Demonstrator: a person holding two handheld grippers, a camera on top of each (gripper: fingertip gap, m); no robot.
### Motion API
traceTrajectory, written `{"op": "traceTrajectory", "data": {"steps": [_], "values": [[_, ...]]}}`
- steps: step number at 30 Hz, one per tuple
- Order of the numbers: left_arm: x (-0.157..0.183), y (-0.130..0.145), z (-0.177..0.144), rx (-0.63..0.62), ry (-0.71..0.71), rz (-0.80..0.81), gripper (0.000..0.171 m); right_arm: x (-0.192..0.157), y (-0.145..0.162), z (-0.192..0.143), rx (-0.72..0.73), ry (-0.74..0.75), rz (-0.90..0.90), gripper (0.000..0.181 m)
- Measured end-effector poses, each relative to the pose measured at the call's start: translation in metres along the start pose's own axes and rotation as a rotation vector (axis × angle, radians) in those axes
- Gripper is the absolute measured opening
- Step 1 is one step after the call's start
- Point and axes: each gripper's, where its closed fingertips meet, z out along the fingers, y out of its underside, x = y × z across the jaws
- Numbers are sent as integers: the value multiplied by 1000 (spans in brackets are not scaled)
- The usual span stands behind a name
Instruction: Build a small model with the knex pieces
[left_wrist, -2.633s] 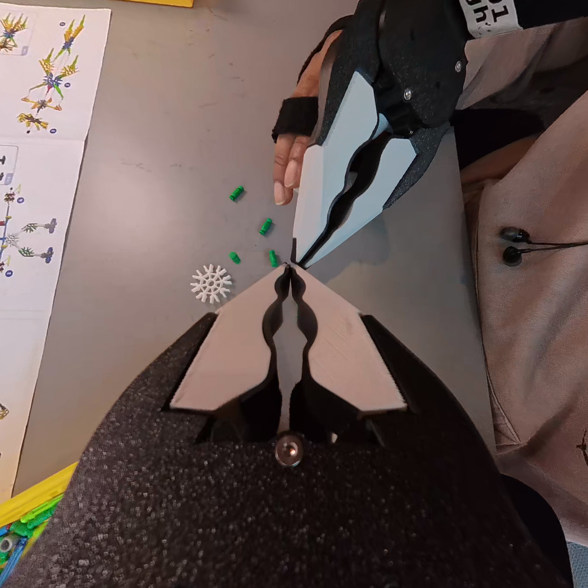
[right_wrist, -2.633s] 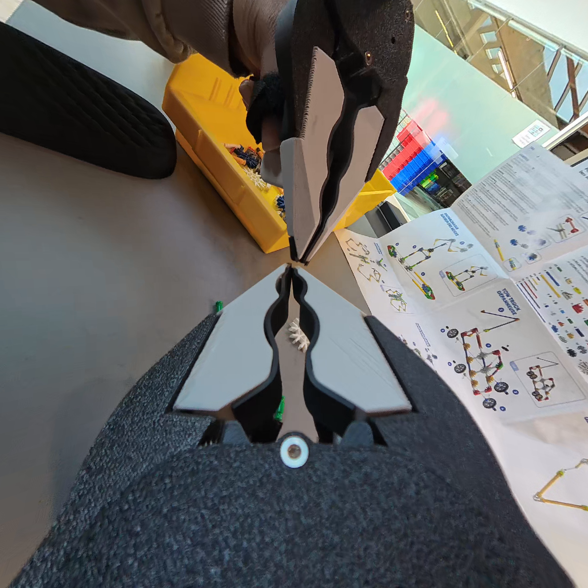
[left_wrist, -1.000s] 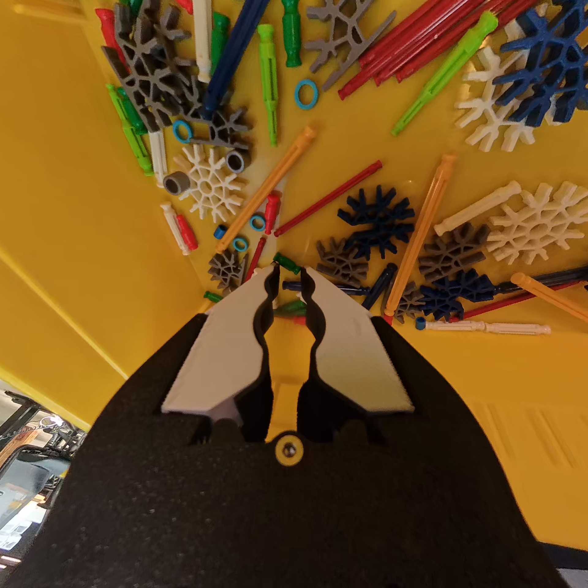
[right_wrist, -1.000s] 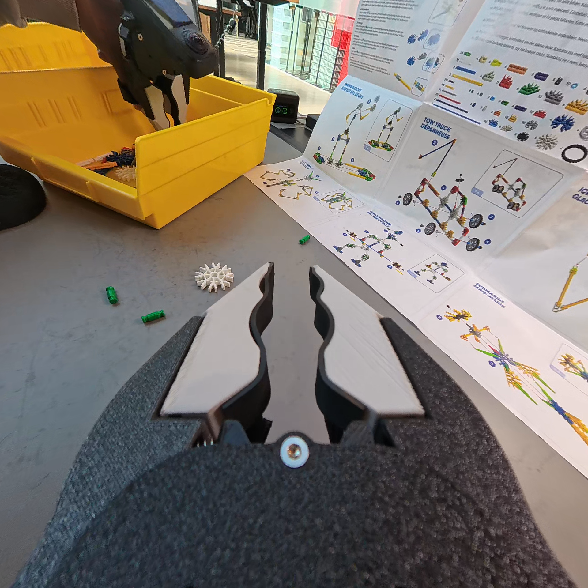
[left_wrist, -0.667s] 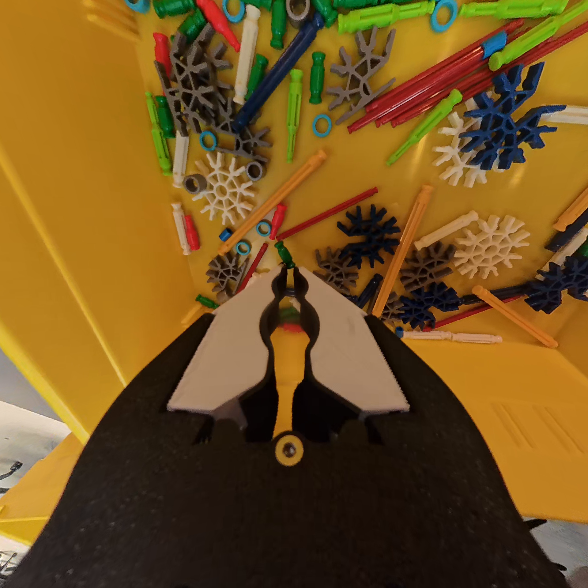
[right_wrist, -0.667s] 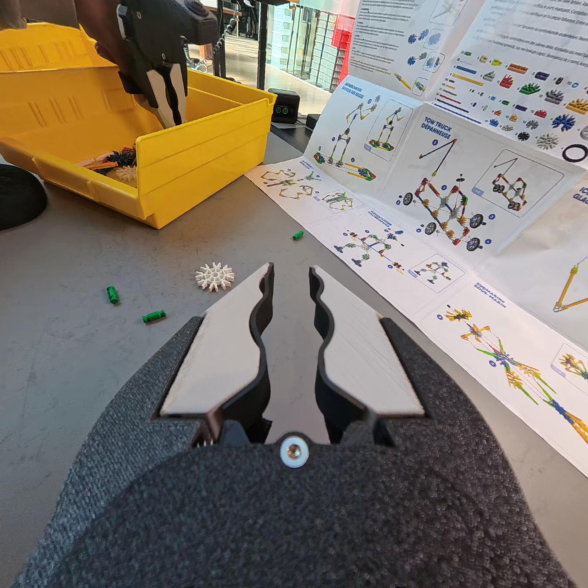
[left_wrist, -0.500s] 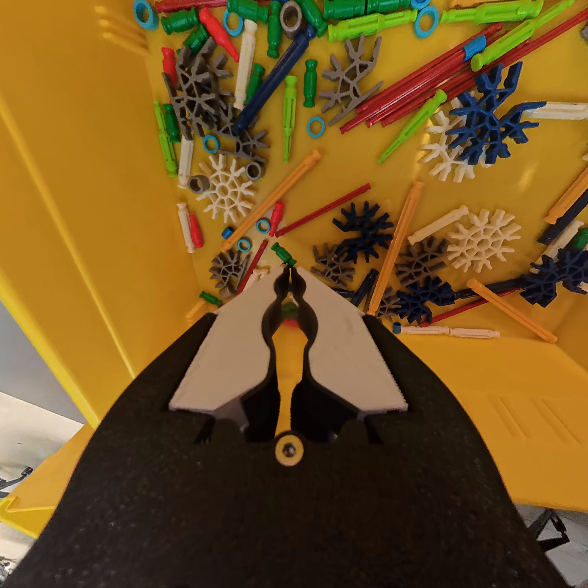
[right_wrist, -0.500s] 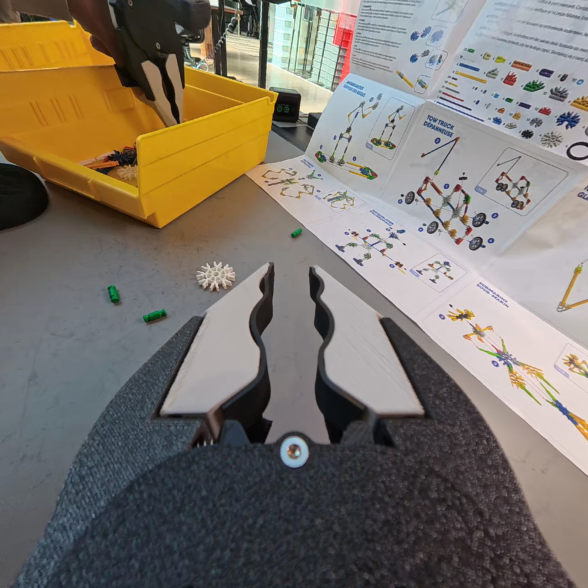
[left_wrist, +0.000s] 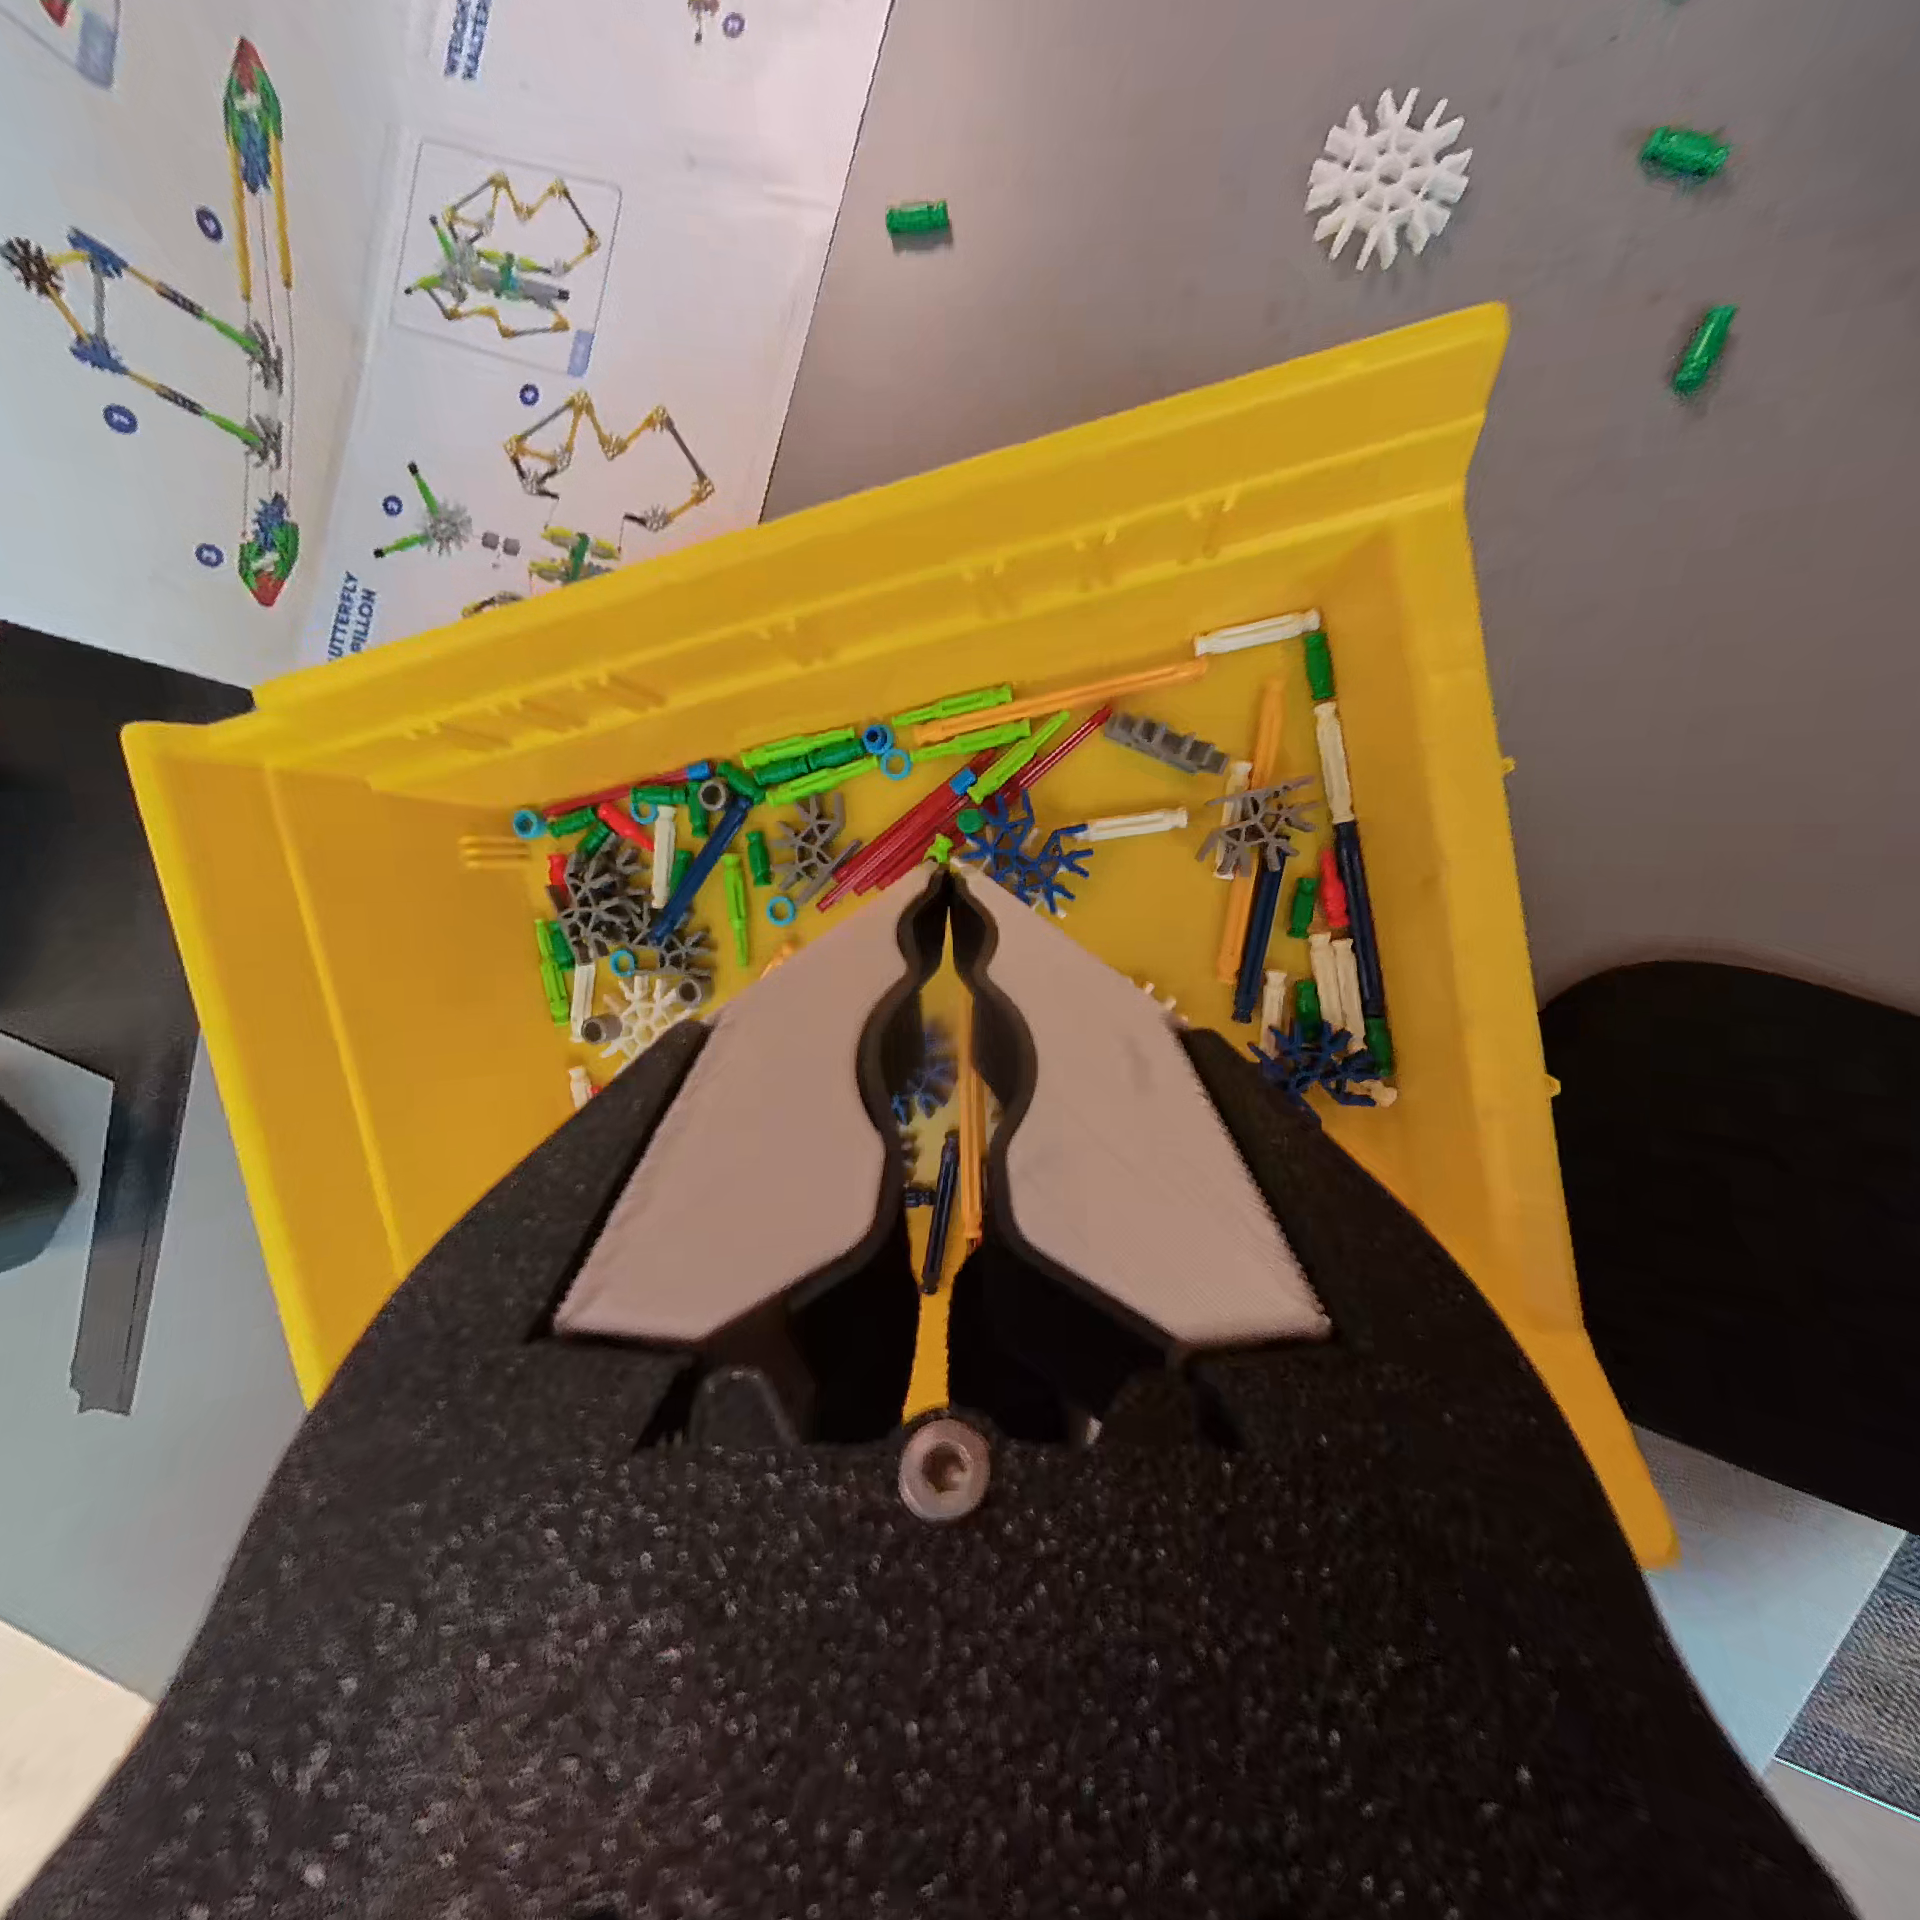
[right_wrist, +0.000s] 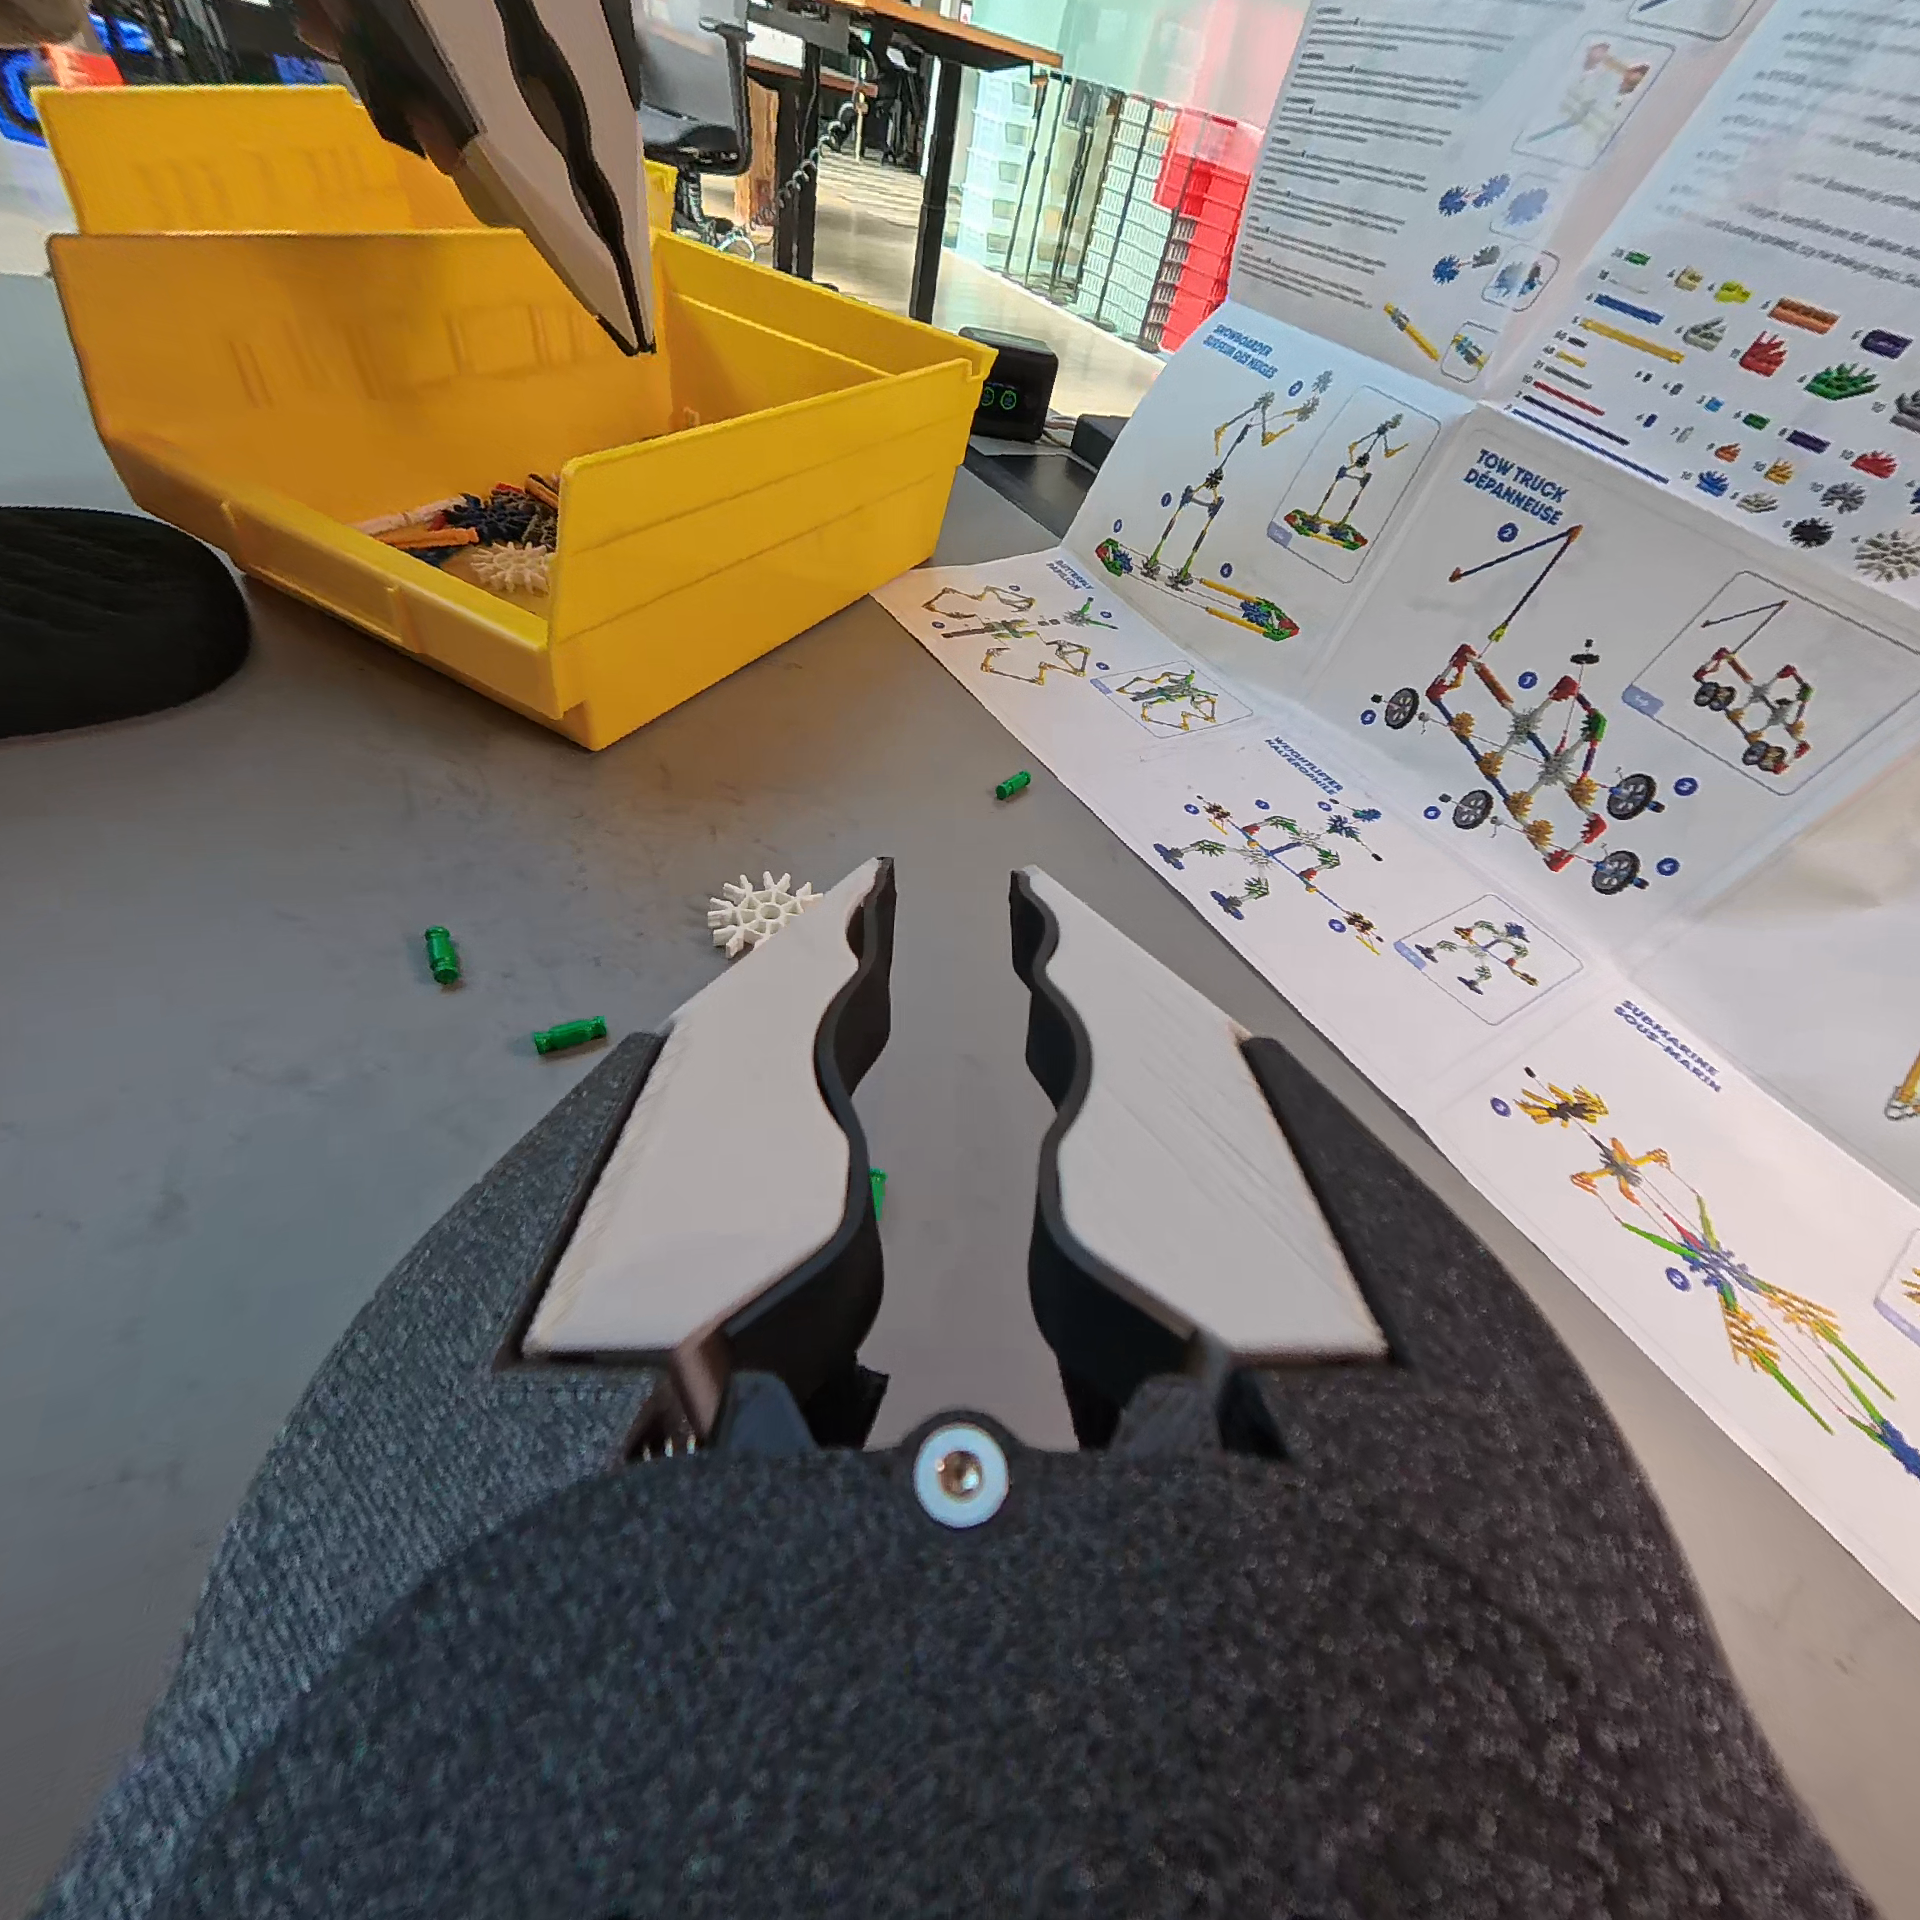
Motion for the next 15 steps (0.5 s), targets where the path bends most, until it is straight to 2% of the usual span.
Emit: {"op": "traceTrajectory", "data": {"steps": [3,7,15], "values": [[8,-7,0,8,-8,32,0,-3,1,2,-7,-9,-3,21],[10,0,12,-36,-20,30,0,-5,1,2,-7,-13,-5,21],[46,11,67,-142,96,134,13,-7,5,4,-18,-25,-1,21]]}}
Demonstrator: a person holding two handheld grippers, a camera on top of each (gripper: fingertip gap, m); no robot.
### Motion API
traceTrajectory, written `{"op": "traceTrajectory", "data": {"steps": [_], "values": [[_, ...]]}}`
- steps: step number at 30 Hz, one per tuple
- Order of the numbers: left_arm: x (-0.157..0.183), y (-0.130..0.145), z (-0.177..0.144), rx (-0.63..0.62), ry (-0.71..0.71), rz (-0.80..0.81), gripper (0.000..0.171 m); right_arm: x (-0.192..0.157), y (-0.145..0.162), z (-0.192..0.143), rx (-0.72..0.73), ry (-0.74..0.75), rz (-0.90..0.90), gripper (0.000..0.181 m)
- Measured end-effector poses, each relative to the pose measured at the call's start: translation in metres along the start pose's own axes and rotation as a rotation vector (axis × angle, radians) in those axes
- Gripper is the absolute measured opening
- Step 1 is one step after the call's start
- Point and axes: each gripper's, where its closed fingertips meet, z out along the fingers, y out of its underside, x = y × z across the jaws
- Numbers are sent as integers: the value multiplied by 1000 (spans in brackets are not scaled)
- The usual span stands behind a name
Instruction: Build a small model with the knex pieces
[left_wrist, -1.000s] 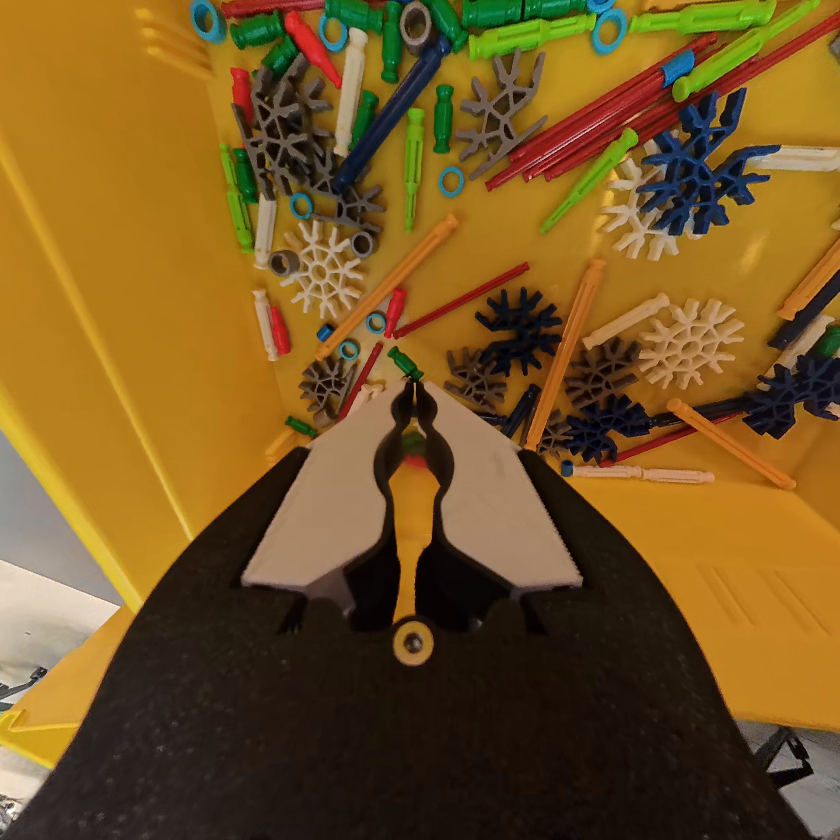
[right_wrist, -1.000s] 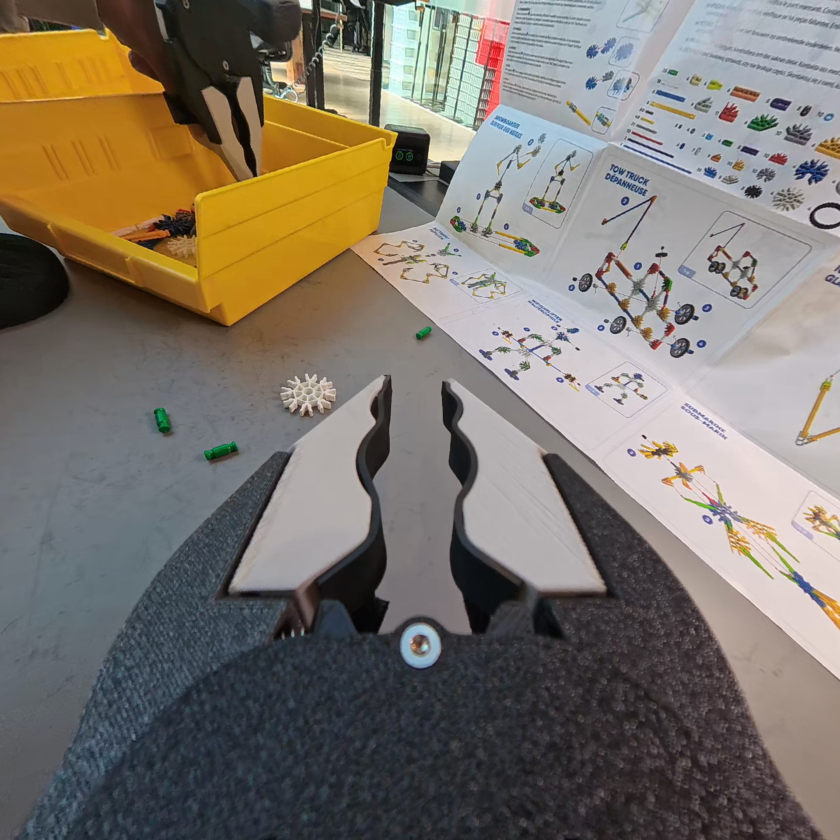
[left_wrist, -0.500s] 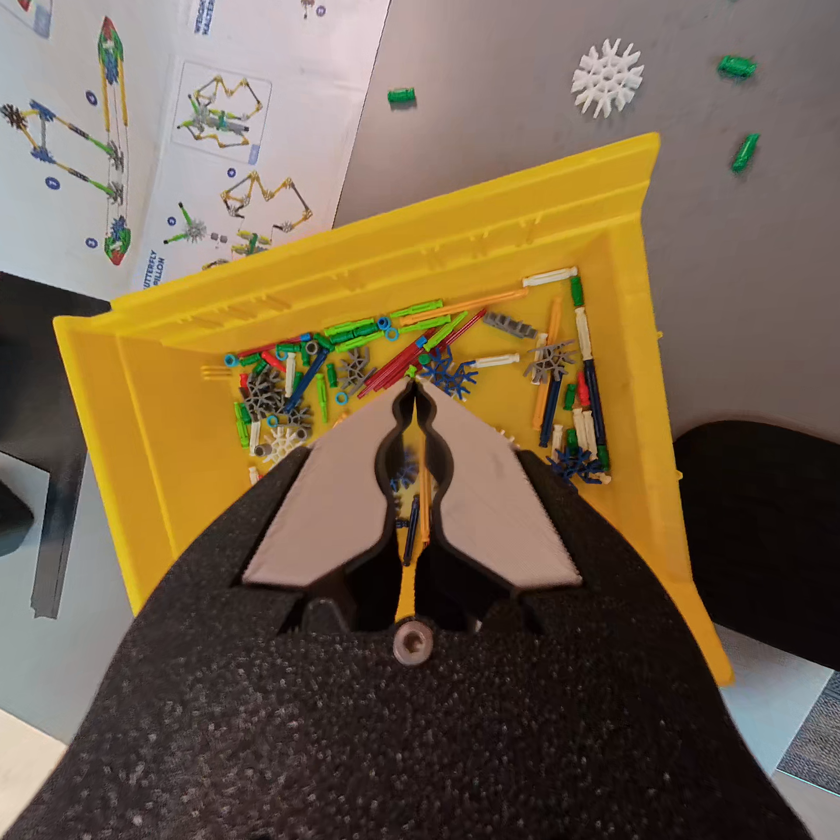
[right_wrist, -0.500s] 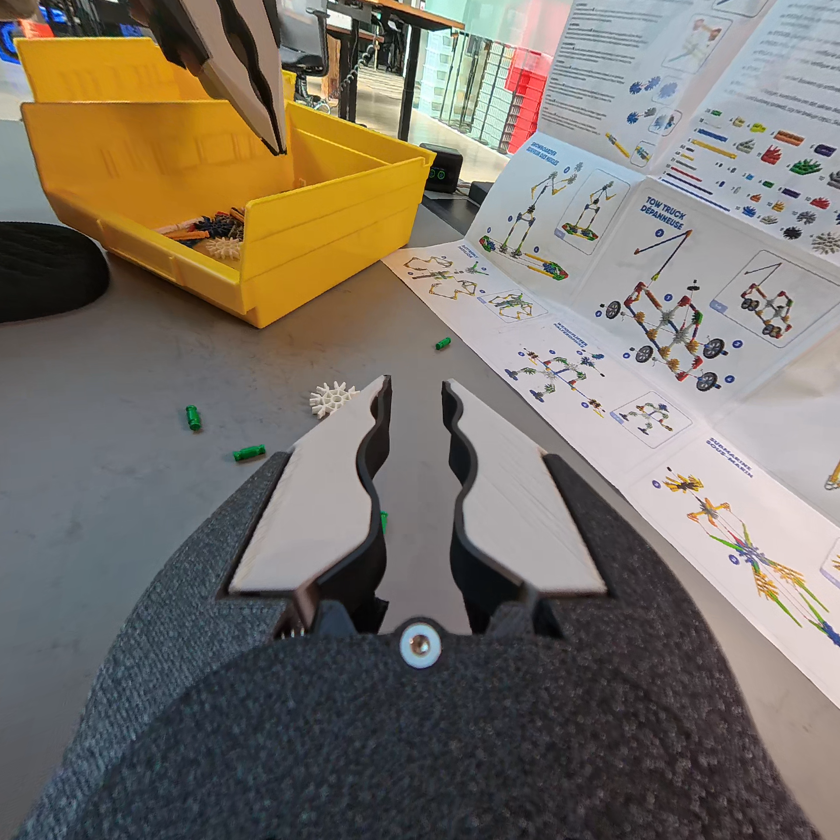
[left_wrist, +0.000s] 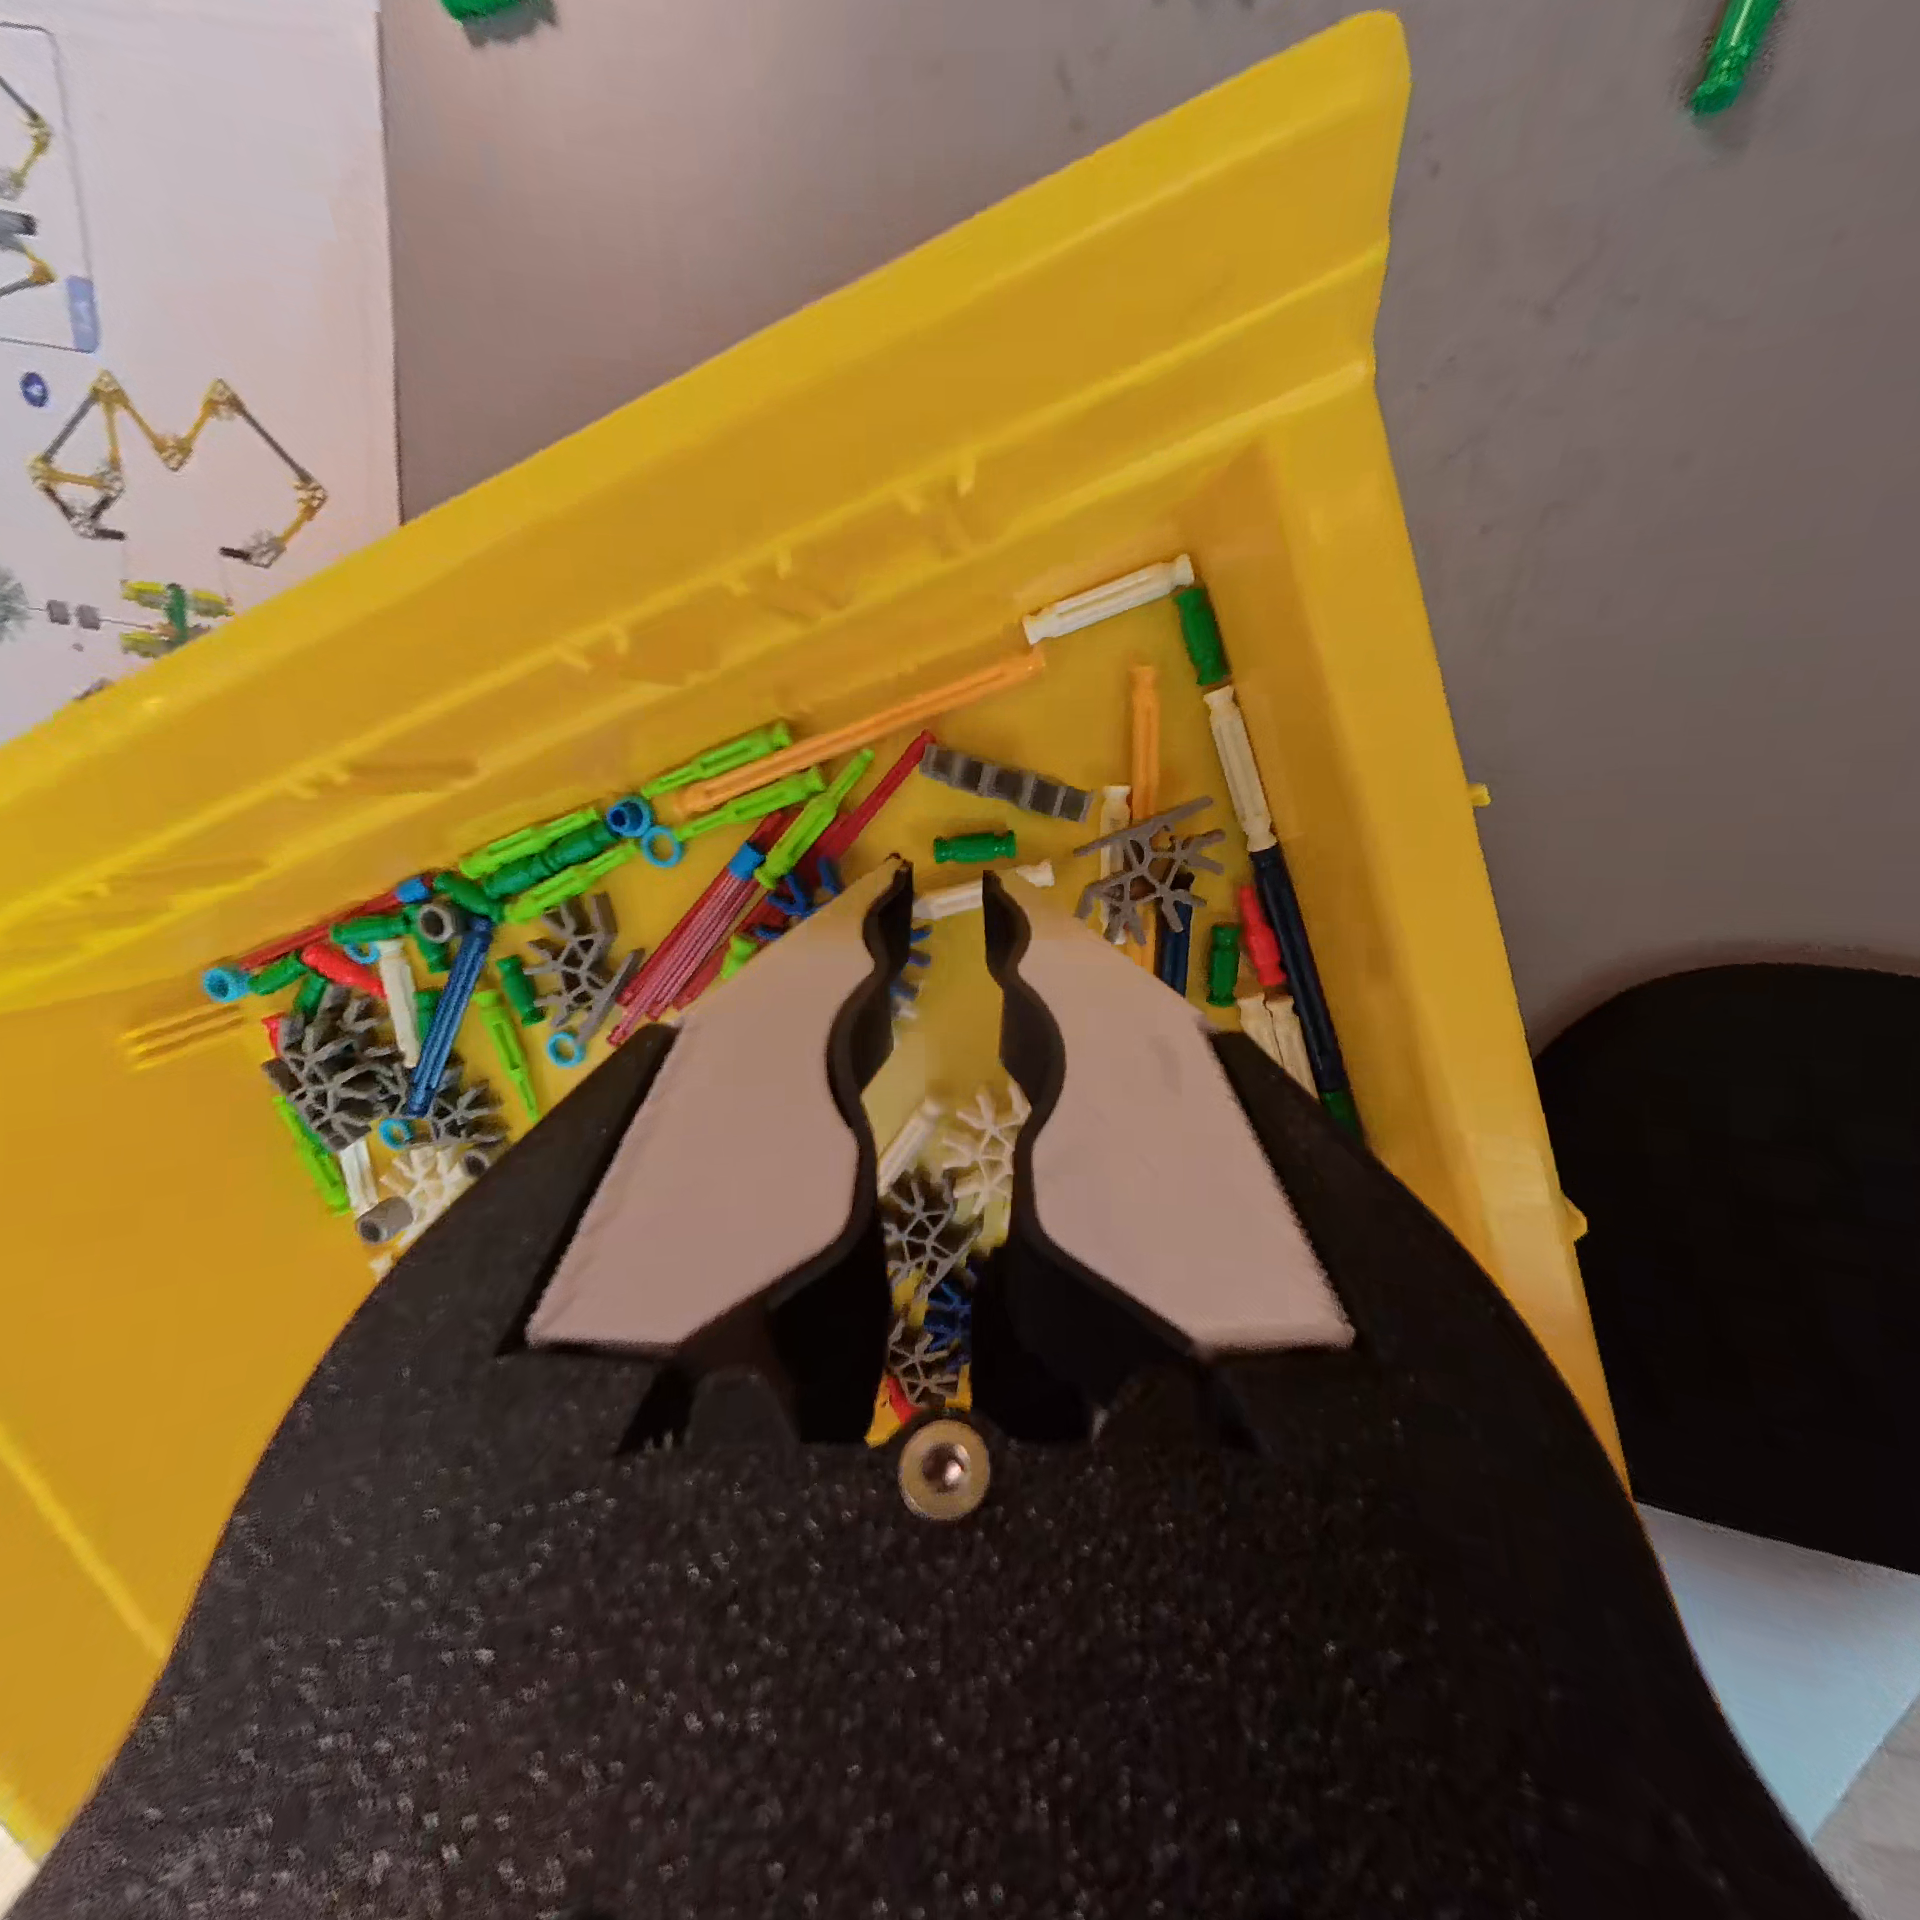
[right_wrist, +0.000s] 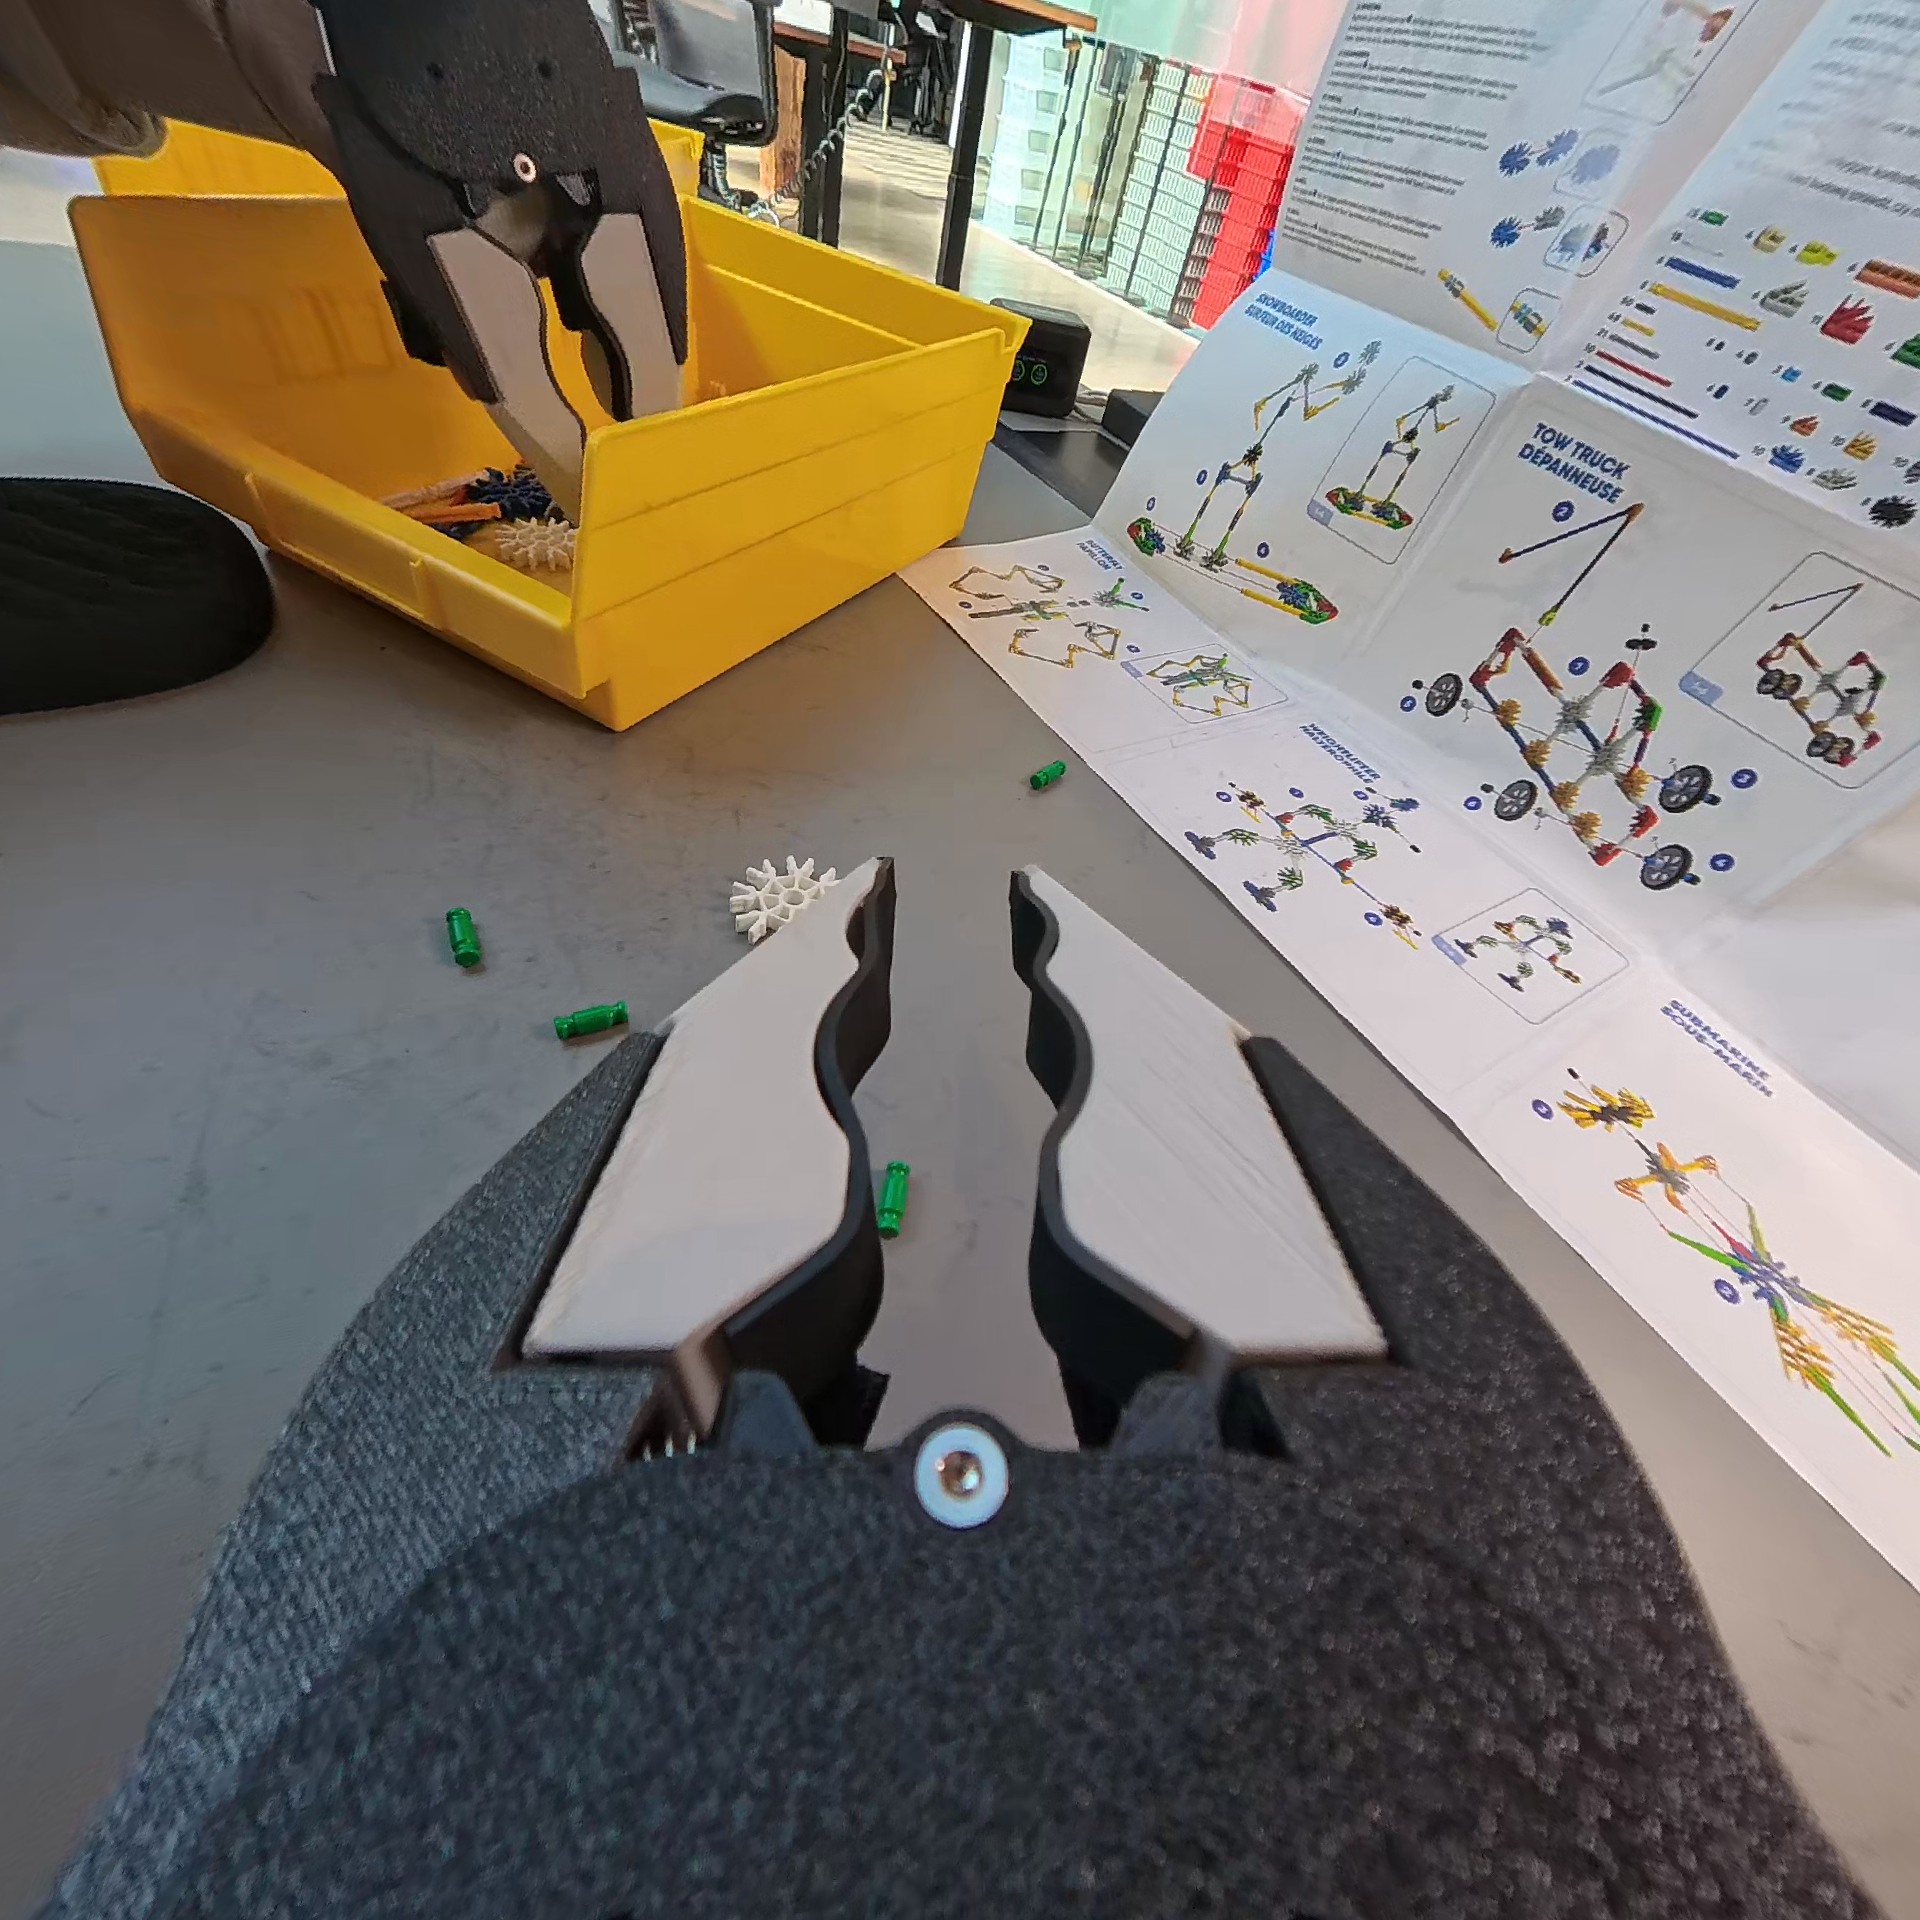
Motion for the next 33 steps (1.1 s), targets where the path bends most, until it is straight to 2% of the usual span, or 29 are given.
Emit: {"op": "traceTrajectory", "data": {"steps": [6,12,17,20,22,25,27,30,33], "values": [[6,4,22,-82,62,-5,22,0,2,0,-5,-6,3,21],[8,5,22,-101,103,-35,18,-1,2,0,-5,-12,4,21],[6,4,17,-86,68,-7,18,-1,-1,-2,6,-9,-3,21],[1,-16,-14,68,-13,-21,18,-5,-8,-4,34,-17,-19,21],[6,-43,-46,214,-116,23,17,-15,-16,-4,61,-60,1,22],[36,-92,-82,413,-292,159,18,-43,-32,-1,109,-201,113,27],[60,-125,-88,527,-395,236,18,-65,-47,0,154,-325,223,32],[85,-159,-78,633,-545,340,18,-86,-68,-3,240,-493,456,32],[98,-183,-67,720,-631,387,18,-92,-62,1,221,-543,560,32]]}}
